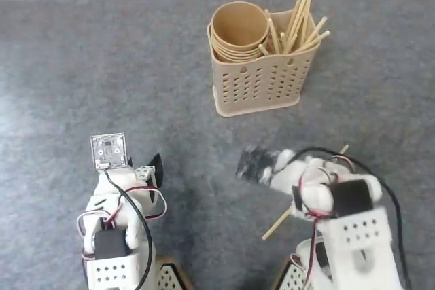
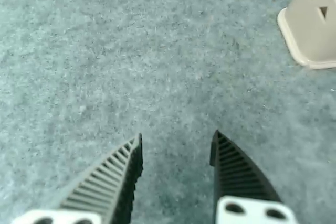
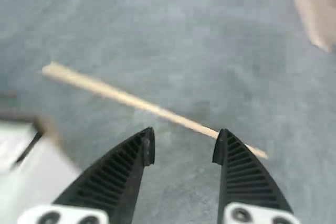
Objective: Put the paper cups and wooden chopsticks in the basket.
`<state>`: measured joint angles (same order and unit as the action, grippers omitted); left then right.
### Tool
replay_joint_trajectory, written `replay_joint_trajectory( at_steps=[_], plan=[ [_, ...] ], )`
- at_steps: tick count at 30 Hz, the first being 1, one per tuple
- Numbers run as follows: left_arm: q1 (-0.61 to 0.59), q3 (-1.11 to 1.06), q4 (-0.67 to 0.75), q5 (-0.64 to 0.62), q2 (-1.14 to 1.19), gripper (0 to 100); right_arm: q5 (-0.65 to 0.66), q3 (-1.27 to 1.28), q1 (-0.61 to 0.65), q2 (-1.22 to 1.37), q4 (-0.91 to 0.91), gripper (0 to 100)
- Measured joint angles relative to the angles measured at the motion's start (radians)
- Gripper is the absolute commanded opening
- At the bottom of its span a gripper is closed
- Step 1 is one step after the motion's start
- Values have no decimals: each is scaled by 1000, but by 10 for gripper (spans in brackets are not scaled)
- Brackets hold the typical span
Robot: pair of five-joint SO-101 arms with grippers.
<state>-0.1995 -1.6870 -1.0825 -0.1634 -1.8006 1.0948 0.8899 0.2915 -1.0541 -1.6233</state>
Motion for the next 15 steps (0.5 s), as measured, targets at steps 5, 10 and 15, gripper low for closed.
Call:
replay_joint_trajectory(
  at_steps=[5, 10, 15],
  plan=[
    [0, 0, 0, 0, 0, 195, 336, -8, 12, 38, -126, 190],
    [0, 0, 0, 0, -2, 195, 631, 55, -77, 52, -126, 190],
    [0, 0, 0, 0, -2, 195, 802, 75, -167, 158, -84, 190]
  ],
)
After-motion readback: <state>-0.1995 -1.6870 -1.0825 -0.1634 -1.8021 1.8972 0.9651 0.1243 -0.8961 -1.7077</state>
